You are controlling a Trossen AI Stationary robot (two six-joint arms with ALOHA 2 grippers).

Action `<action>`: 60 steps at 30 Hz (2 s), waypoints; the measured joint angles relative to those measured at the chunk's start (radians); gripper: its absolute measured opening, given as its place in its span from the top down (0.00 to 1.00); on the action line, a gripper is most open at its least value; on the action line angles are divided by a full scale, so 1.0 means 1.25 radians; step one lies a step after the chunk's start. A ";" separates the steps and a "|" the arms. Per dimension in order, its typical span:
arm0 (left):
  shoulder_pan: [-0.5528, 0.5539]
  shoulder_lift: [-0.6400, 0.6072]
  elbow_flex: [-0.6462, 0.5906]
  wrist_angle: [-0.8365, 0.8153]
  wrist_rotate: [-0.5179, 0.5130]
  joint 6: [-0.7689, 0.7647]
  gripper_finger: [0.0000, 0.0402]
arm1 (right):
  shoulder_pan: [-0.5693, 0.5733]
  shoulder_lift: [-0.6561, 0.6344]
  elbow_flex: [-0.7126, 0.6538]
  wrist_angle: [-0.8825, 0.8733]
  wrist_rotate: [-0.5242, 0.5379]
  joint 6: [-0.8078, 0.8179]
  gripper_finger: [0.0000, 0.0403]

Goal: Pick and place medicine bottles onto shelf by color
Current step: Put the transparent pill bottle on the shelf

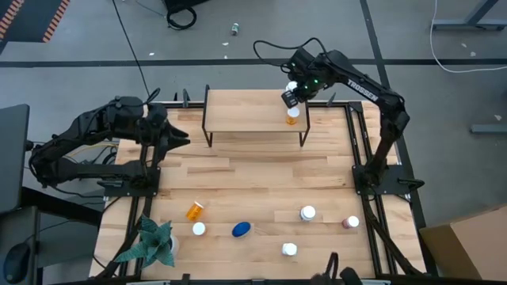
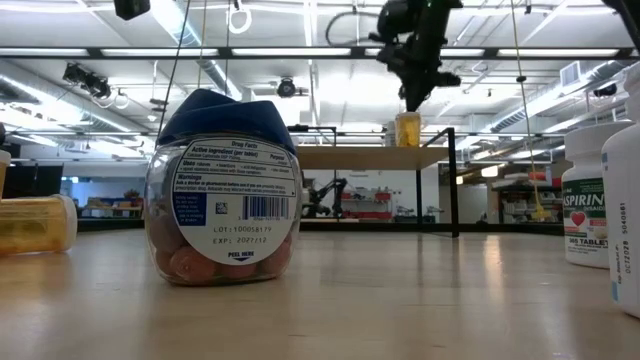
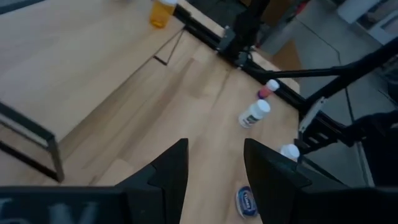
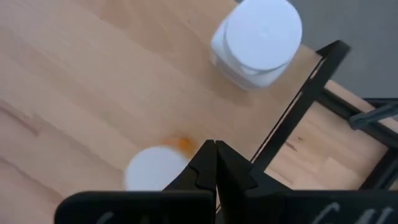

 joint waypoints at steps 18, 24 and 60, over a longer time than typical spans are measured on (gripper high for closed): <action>-0.024 0.052 0.000 0.050 0.014 0.043 0.51 | 0.457 -0.117 0.001 -0.025 0.081 0.359 0.99; -0.055 0.111 0.000 0.068 0.015 0.008 0.39 | 0.616 -0.098 0.000 -0.071 0.053 0.532 0.99; -0.573 0.594 0.218 0.162 -0.298 -0.165 0.41 | 1.012 -0.080 -0.001 -0.153 0.437 0.922 0.47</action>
